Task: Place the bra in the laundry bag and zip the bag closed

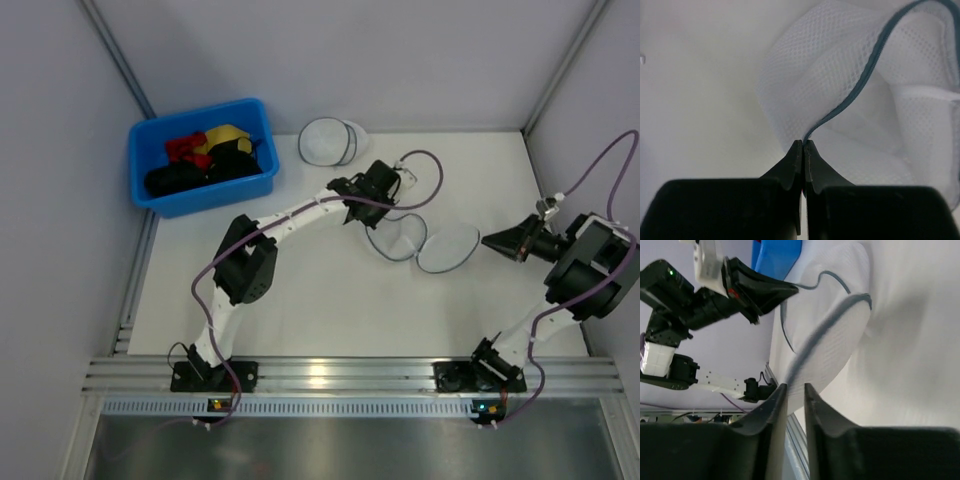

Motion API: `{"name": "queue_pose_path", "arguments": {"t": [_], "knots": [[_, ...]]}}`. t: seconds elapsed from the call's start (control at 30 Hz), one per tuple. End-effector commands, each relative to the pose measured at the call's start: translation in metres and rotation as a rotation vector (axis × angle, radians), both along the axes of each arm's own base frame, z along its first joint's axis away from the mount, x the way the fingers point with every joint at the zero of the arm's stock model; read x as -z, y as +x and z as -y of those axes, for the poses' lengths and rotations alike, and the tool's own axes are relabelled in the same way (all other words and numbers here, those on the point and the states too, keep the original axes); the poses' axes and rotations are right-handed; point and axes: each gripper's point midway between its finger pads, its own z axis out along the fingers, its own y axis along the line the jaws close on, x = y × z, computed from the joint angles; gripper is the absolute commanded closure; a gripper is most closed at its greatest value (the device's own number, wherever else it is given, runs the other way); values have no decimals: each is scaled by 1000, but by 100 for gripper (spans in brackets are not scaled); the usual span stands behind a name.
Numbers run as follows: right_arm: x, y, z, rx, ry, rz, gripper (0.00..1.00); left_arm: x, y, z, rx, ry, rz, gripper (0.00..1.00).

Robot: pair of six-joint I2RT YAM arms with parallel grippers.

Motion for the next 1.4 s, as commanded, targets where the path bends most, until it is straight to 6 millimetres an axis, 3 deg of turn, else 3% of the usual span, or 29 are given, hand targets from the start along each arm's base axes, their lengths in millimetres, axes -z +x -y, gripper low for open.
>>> {"name": "queue_pose_path", "arguments": {"t": [0.0,0.13,0.2,0.23,0.37,0.47,0.5,0.53,0.57,0.6,0.67,0.8,0.93,1.07,1.23,1.3,1.37], "knots": [[-2,-13,16,45,-43,-47,76,-48,12,4,-60,-223,-56,100],[23,-16,45,176,-251,-176,61,-50,5,9,-72,-327,-174,100],[21,-8,56,231,-352,-159,49,-49,5,7,-82,-351,-204,100],[18,-9,58,242,-412,-154,47,-50,2,9,-96,-374,-235,100],[4,-3,42,166,-466,-92,45,-50,7,1,-148,-447,-312,100],[-2,11,27,112,-560,-18,54,-48,9,-6,-189,-527,-406,100],[-2,15,10,56,-589,9,57,-48,9,-8,-195,-552,-433,100],[-1,23,7,50,-647,47,59,-53,13,-10,-223,-596,-444,100],[0,26,-2,33,-654,52,60,-45,17,-21,-259,-611,-466,100],[2,29,-22,-24,-665,78,65,-47,15,-22,-256,-645,-497,100],[13,35,-46,-94,-684,93,67,-44,25,-36,-320,-724,-528,100],[42,42,-70,-180,-702,51,68,-38,34,-49,-376,-807,-589,100],[81,48,-77,-236,-745,-28,67,-31,34,-48,-373,-816,-622,99],[109,52,-77,-252,-802,-66,66,-41,41,-47,-347,-825,-582,87],[137,58,-52,-213,-943,-147,67,-72,50,-57,-307,-836,-505,55],[138,58,-43,-195,-981,-158,67,-82,55,-69,-299,-812,-443,49],[136,61,-29,-170,-1040,-162,68,-106,57,-84,-289,-805,-370,38]]}}
